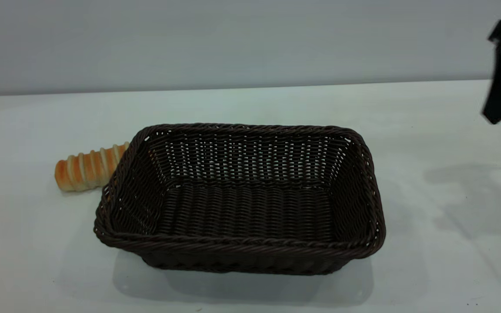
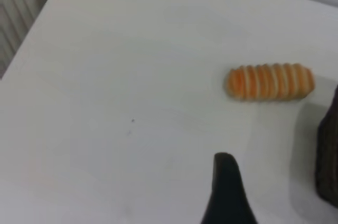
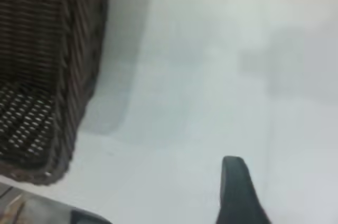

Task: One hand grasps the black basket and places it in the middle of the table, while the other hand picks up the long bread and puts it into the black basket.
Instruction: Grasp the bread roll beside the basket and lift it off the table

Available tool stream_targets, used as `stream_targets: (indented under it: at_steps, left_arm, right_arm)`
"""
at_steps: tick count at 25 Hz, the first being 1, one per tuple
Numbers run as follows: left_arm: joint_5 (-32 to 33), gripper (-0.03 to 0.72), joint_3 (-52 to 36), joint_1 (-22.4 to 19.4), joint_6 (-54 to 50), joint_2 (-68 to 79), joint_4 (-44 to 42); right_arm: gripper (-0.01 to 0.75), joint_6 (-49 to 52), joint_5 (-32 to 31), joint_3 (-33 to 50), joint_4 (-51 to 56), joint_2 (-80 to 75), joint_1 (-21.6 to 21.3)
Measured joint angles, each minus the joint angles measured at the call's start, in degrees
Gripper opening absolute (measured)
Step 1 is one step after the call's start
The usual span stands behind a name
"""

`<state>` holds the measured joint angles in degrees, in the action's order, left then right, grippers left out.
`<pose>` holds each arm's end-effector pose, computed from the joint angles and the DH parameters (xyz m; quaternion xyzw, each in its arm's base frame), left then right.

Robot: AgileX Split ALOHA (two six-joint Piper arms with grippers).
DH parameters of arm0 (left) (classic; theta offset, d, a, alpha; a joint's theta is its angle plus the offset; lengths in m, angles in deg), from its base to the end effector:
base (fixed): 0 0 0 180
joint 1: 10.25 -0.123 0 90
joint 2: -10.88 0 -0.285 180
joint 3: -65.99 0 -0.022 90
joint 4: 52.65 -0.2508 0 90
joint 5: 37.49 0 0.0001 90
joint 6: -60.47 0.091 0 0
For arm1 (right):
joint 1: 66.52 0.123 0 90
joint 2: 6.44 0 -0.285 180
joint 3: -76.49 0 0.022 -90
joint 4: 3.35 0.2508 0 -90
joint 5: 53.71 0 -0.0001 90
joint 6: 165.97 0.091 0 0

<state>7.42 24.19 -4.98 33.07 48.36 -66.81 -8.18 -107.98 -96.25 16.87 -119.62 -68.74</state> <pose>0.0921 0.0073 0.3154 -0.1326 0.8677 -0.0176 0.4788 0.3509 0.0120 0.1902 -0.0763 0.9851 0.1341 0.0755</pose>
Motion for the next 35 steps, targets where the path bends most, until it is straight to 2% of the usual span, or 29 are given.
stream_targets:
  at_steps: [5,11,21,29,35]
  left_arm:
    - [0.09,0.539,2.82,0.0,11.16,13.93,6.83]
    - [-3.15,0.539,10.17,0.0,28.93,37.34,15.91]
    - [-17.58,0.519,22.64,0.0,39.34,65.11,13.07]
    - [-21.49,0.499,35.39,0.0,54.45,81.46,12.6]
    - [-24.46,0.468,38.11,0.12,65.34,90.11,12.65]
  right_arm:
    - [0.479,0.0,4.6,10.21,-0.71,10.77,0.0]
    - [0.478,-0.19,4.04,14.94,0.66,19.63,0.0]
    - [0.476,-0.4,3.32,15.1,1.5,22.03,0.0]
    - [0.476,-0.46,3.32,15.1,2.75,22.03,0.0]
    - [0.476,-0.46,3.31,15.1,2.8,22.07,0.0]
